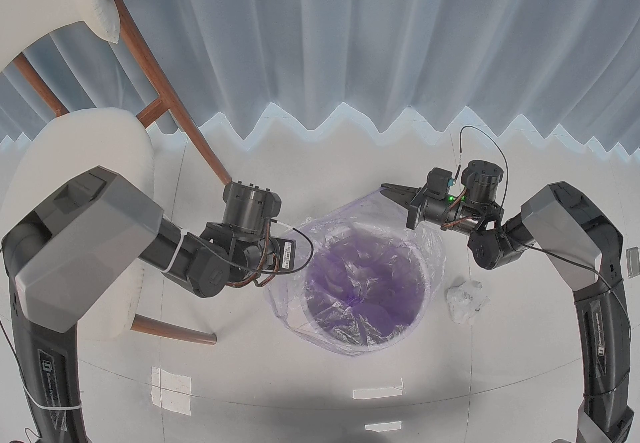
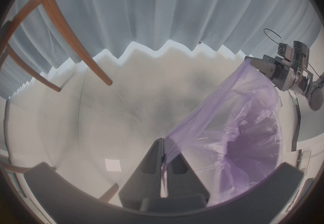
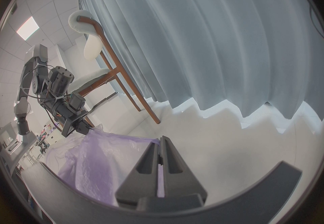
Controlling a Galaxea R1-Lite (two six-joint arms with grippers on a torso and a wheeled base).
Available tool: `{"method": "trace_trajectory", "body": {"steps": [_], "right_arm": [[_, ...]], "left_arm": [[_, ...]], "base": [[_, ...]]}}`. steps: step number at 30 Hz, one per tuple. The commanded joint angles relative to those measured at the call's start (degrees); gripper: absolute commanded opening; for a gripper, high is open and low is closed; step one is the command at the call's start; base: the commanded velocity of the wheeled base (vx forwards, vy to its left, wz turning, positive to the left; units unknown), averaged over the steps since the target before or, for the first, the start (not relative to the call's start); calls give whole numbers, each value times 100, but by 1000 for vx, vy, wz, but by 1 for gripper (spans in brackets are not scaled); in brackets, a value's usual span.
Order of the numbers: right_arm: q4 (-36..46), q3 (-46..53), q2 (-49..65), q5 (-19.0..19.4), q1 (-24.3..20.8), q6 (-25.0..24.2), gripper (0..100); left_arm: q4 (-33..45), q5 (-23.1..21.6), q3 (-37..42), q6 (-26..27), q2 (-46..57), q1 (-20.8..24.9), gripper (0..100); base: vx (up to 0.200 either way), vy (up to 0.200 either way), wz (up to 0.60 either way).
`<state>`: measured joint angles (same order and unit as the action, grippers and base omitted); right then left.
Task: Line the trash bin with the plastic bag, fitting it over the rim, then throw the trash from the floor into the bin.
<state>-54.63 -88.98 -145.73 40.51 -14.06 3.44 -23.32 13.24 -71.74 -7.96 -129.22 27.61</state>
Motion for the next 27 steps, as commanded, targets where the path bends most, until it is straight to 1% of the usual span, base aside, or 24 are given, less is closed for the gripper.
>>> {"method": "trace_trajectory", "body": {"steps": [1, 3, 4, 8, 11, 12, 13, 14, 16, 19, 20, 21, 24, 25, 27], "right_arm": [[22, -111, -272, -8, -1, 8, 0], [40, -164, -263, -8, 8, 8, 0], [40, -181, -255, -8, 17, 8, 100], [-101, -102, 44, -8, 70, -106, 100], [-154, 469, 616, -8, 193, -827, 100], [-189, 759, 879, -8, 263, -1205, 100], [-189, 759, 879, -8, 263, -1205, 100], [-347, 1111, 1125, -26, 421, -1539, 100], [-593, 1418, 1213, -87, 597, -1548, 100], [-1191, 1998, 1328, -113, 843, -1530, 100], [-1191, 1998, 1328, -113, 843, -1530, 100], [-1507, 2385, 1433, -122, 949, -1530, 100], [-1788, 2886, 1635, -122, 1080, -1530, 100], [-1911, 3088, 1723, -122, 1159, -1530, 100], [-2096, 3299, 1828, -122, 1274, -1522, 100]], "left_arm": [[3, 12, -68, -109, -358, -28, 0], [3, 12, -68, -144, -349, -28, 0], [3, 12, -68, -144, -349, -28, 0], [-6, 12, -68, -144, -314, -37, 0], [3, 3, -50, -188, -306, -37, 0], [3, 3, -42, -250, -314, -37, 0], [3, 3, -42, -250, -314, -37, 0], [3, 3, -33, -355, -332, -45, 0], [3, 12, -15, -417, -358, -54, 0], [-15, 21, -33, -514, -534, -63, 0], [-15, 21, -33, -514, -534, -63, 0], [-41, 21, -33, -531, -596, -63, 0], [-50, 21, -15, -540, -596, -63, 0], [-50, 21, -15, -540, -578, -63, 100], [-59, 21, -7, -557, -578, -81, 100]], "base": [[0, 0, 0], [0, 0, 0], [0, 0, 0], [0, 0, 0], [0, 0, 0], [0, 0, 0], [0, 0, 0], [0, 0, 0], [0, 0, 0], [0, 0, 0], [0, 0, 0], [0, 0, 0], [0, 0, 0], [0, 0, 0], [0, 0, 0]]}}
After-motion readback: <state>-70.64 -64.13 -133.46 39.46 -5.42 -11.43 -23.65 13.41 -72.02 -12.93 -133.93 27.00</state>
